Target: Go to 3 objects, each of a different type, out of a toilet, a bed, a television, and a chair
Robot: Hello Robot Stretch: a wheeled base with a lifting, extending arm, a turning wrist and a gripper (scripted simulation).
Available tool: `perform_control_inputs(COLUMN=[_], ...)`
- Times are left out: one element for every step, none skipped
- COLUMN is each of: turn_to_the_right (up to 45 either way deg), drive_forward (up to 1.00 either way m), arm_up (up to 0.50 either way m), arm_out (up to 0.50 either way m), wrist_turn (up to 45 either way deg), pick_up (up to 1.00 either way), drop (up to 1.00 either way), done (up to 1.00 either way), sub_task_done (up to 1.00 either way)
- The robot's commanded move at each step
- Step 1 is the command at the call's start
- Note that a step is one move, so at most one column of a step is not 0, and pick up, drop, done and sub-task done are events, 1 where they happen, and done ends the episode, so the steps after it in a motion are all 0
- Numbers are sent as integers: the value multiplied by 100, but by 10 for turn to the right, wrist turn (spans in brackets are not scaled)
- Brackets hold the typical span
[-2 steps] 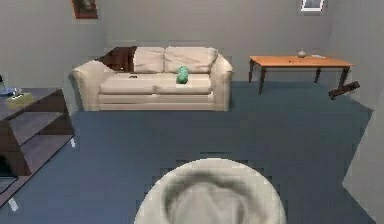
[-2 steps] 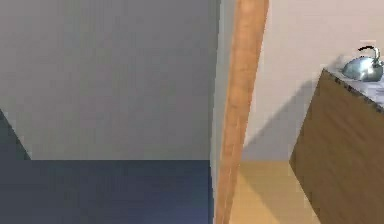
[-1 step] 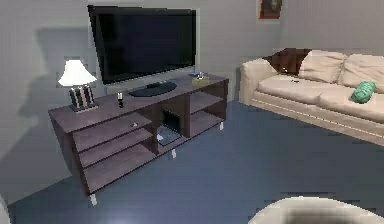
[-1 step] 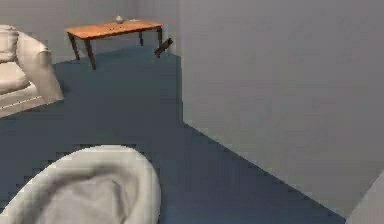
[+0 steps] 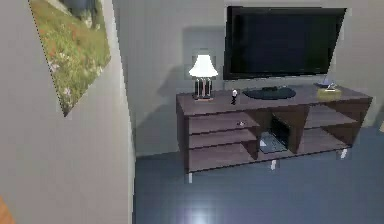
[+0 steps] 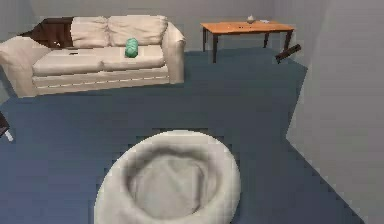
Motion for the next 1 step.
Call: perform_control_inputs(turn_to_the_right=[0], drive_forward=[100], arm_up=[0], arm_out=[0], wrist_turn=[0], pick_up=[0], drop=[0], done=[0], sub_task_done=[0])
